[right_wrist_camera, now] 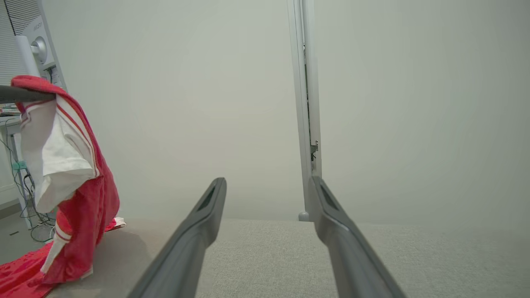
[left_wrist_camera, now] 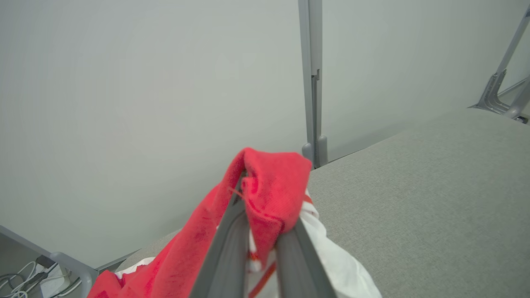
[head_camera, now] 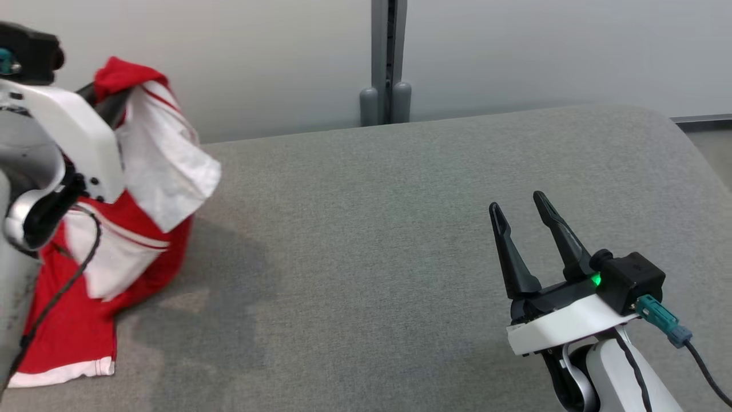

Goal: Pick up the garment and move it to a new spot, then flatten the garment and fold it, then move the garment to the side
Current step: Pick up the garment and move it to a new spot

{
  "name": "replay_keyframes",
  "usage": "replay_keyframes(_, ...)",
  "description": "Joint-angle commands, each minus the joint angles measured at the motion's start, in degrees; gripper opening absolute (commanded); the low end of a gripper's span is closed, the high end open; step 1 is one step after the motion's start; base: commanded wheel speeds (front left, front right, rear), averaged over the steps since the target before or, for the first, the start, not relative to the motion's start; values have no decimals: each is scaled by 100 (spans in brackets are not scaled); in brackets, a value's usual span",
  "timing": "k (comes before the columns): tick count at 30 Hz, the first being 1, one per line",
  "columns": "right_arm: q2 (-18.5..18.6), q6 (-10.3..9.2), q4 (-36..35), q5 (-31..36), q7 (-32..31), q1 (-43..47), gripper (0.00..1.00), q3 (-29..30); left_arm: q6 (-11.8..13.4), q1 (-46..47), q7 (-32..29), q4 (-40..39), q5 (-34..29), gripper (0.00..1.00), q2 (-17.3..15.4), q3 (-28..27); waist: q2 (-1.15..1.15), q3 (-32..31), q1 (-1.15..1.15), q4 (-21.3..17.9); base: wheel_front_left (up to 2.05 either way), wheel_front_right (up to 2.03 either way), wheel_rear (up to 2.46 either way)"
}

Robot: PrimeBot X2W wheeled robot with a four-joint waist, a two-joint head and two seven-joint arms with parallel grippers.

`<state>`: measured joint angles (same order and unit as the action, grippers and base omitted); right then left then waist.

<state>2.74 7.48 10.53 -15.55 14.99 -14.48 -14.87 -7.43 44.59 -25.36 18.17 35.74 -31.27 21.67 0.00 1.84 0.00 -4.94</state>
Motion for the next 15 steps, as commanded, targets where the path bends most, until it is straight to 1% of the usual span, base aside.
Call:
replay_keyframes(1, 30, 3, 9, -5, 29, 73, 100, 41, -1, 81, -49, -215, 57, 0, 95, 52, 0, -129, 0, -164, 0, 0, 0)
replay_keyframes(4, 30, 3, -16, 2, 29, 65, 100, 86, 1, 177, -91, -682, 203, 0, 436, 171, 0, -168, 0, -288, 0, 0, 0)
replay_keyframes(9, 28, 3, -55, 34, 29, 71, 100, 198, 59, 261, 77, -1333, 499, 0, 993, 217, 0, -157, 0, -444, 0, 0, 0)
replay_keyframes(12, 28, 3, -79, 59, 29, 80, 100, 285, 122, 104, 103, -1601, 599, 0, 1182, 276, 0, -112, 0, -482, 0, 0, 0)
replay_keyframes(15, 27, 3, -99, 69, 29, 85, 100, 341, 154, -116, 74, -1678, 664, 0, 1223, 331, 0, -54, 0, -482, 0, 0, 0)
